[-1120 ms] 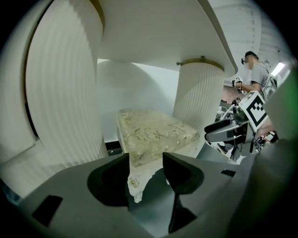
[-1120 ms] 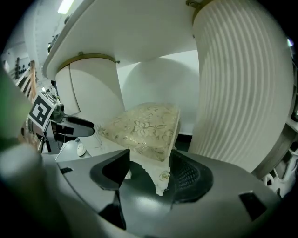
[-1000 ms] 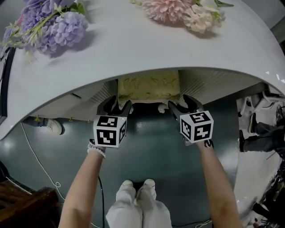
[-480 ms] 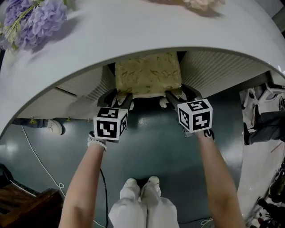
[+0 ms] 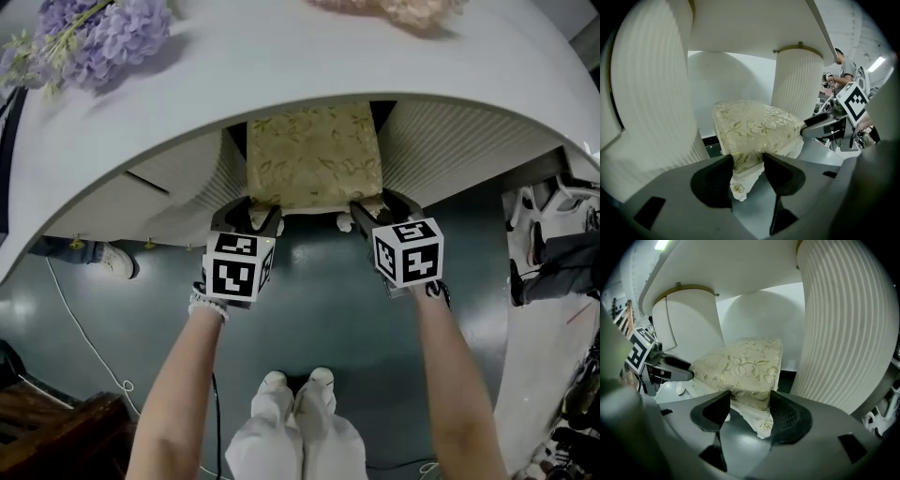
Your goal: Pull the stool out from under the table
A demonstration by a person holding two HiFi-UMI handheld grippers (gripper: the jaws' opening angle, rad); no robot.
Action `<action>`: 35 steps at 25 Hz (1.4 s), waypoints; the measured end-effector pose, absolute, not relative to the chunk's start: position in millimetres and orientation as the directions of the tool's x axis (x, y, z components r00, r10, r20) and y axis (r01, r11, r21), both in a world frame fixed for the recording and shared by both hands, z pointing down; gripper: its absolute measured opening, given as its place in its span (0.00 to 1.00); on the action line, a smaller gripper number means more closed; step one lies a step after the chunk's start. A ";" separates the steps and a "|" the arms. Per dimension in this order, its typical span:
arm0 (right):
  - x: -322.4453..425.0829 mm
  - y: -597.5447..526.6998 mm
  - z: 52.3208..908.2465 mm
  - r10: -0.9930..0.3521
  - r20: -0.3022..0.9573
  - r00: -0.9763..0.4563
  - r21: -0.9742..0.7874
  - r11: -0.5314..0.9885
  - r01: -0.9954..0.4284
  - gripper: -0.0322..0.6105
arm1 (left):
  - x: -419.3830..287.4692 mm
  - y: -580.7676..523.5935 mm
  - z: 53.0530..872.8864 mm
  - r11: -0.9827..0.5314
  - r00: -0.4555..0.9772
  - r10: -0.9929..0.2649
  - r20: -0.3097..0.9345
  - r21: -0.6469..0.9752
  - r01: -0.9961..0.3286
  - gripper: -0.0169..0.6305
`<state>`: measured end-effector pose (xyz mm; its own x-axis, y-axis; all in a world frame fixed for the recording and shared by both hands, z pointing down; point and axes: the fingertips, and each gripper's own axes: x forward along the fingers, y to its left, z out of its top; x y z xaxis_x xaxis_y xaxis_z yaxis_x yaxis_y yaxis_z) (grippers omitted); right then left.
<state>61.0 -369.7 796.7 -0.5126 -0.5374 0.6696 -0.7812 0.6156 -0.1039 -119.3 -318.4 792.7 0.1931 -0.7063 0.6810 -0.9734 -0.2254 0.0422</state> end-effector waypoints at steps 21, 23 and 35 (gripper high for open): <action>102.4 -225.2 795.9 -0.449 0.770 -0.453 -0.125 0.591 -0.797 0.48 | -81.1 -177.1 792.8 -0.311 0.210 -0.565 0.798 0.029 -0.950 0.35; 105.2 -212.1 795.8 -0.448 0.775 -0.445 -0.126 0.581 -0.804 0.48 | -77.9 -164.2 793.1 -0.313 0.212 -0.556 0.804 0.034 -0.949 0.35; 127.2 -121.2 796.8 -0.423 0.811 -0.403 -0.140 0.528 -0.837 0.48 | -59.5 -86.5 795.3 -0.387 0.241 -0.477 0.845 0.045 -0.921 0.34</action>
